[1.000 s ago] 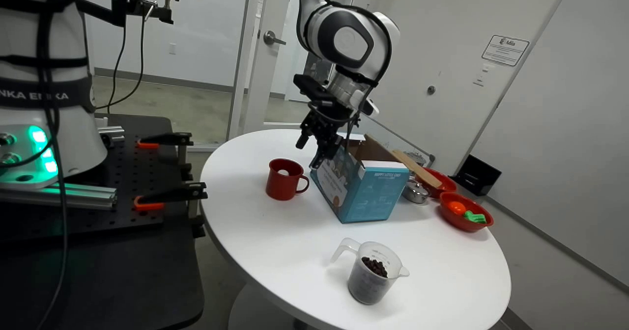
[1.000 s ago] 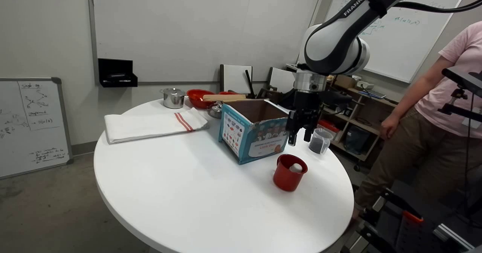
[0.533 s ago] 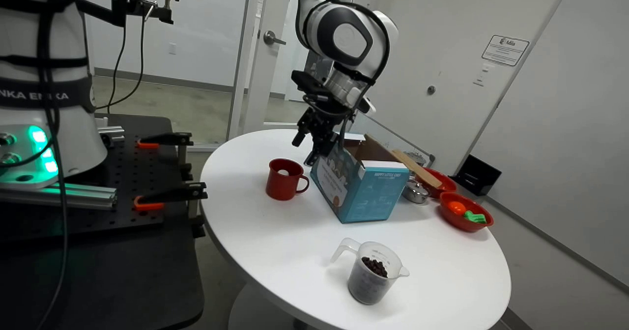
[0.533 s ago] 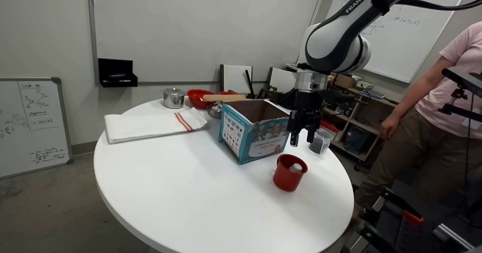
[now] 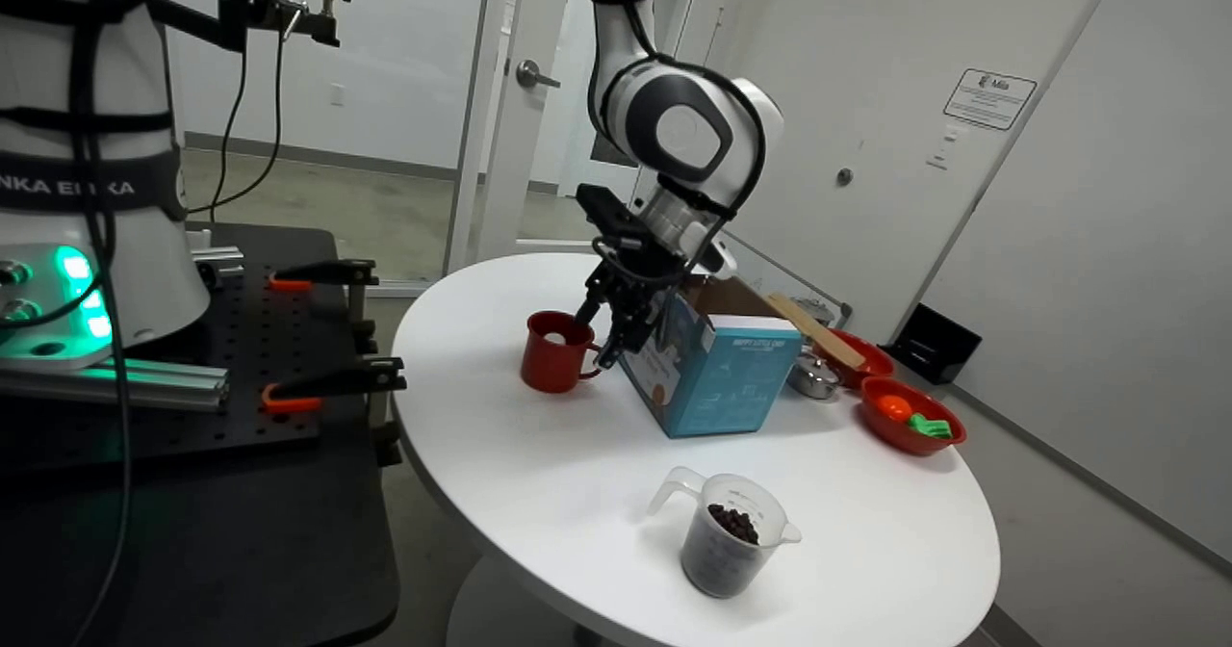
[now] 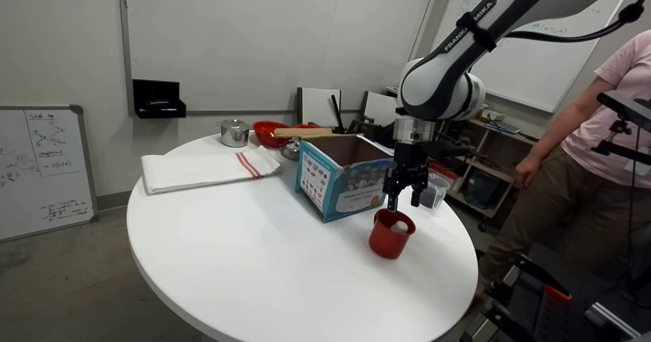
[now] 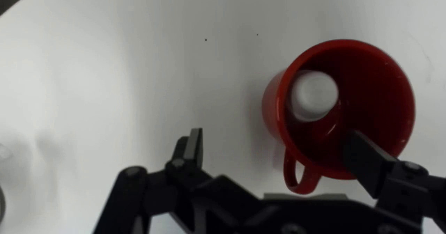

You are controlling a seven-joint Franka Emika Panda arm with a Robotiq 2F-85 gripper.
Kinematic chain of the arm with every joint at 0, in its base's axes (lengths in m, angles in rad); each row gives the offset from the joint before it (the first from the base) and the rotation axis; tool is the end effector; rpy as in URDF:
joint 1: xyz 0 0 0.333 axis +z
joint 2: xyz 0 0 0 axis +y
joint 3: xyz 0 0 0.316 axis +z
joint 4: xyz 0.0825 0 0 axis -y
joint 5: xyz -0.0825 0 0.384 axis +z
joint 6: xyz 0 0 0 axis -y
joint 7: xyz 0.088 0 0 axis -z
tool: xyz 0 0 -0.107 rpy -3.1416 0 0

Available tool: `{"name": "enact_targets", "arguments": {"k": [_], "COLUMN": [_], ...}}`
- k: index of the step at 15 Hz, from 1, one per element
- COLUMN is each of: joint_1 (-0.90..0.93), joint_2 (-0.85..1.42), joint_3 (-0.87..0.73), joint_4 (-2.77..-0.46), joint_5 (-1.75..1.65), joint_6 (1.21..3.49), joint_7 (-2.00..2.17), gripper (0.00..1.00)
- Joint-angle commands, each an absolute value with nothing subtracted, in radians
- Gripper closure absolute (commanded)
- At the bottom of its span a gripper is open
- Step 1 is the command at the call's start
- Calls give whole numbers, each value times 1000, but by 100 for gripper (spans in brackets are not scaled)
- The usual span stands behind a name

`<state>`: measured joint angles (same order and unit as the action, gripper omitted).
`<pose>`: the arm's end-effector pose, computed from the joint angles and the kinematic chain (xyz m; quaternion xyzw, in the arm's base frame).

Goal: Move the red mug from the left to the right

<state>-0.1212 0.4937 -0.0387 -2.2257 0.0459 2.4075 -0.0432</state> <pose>0.4994 -0.0817 0.1270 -0.9850 0.0759 0.1538 0.0188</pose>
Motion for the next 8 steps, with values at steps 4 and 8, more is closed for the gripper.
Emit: {"name": "enact_targets", "arguments": {"k": [4, 8], "joint_1": [-155, -156], "joint_2": [678, 707], "joint_3": [-35, -35], "joint_4": [-2073, -2023], "joint_5": [67, 62], "joint_6": [2426, 2416], "joint_7": [-65, -57], "gripper": [0, 29]}}
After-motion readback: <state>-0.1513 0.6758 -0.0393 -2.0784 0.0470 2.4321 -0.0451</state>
